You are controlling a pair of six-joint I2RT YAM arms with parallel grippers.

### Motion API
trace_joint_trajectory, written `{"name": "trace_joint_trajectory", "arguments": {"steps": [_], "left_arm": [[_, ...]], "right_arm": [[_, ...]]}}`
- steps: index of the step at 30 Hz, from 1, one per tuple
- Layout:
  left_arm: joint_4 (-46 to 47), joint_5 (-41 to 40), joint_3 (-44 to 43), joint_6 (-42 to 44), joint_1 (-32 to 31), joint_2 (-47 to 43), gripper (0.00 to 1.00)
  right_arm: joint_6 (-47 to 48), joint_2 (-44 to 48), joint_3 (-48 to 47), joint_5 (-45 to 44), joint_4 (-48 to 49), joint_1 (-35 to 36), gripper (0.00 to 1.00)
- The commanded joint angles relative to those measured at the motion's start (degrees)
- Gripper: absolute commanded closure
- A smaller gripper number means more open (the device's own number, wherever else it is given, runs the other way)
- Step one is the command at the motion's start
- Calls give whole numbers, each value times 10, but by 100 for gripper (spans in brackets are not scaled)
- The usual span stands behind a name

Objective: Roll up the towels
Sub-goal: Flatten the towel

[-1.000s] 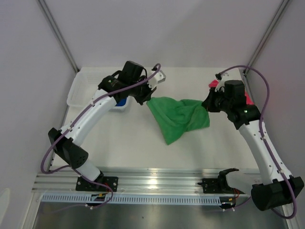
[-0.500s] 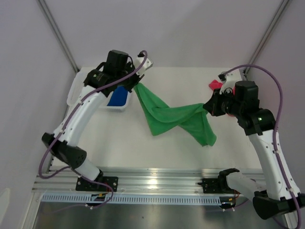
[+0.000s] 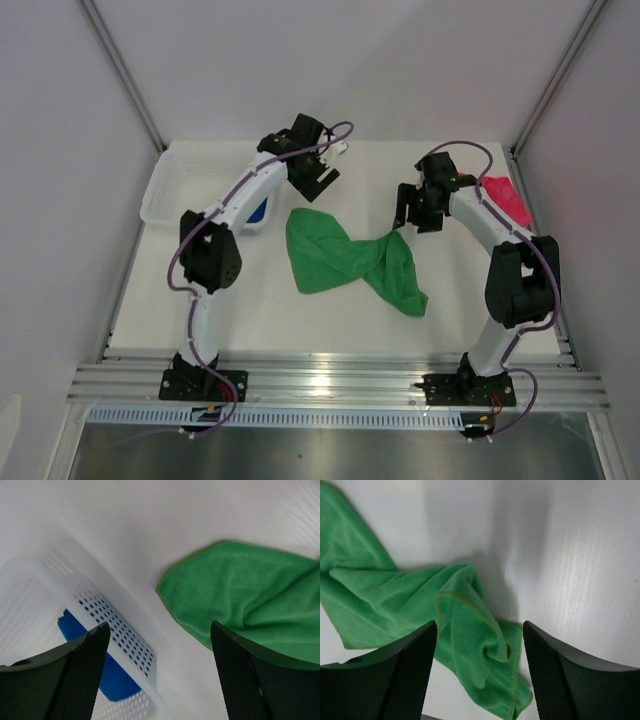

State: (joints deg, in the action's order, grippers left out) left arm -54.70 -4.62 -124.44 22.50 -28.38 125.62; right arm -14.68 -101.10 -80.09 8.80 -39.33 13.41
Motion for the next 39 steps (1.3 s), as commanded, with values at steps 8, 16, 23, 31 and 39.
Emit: {"name": "trace_joint_trajectory", "arguments": {"steps": [8, 16, 23, 31, 39], "left_arm": [[11, 142, 461, 214, -141, -332, 23], [112, 115, 554, 168, -179, -305, 15], [163, 81, 583, 179, -180, -253, 15], [188, 77, 582, 178, -182, -210, 16], [201, 66, 618, 167, -178, -187, 42]], "right_arm": [[-28, 101, 157, -70, 24, -61, 70], [-29, 65, 203, -2, 82, -61, 66], [-24, 32, 209, 4, 92, -61, 64], [-30, 26, 222, 23, 102, -56, 63], [-28, 50, 230, 32, 118, -51, 62]]}}
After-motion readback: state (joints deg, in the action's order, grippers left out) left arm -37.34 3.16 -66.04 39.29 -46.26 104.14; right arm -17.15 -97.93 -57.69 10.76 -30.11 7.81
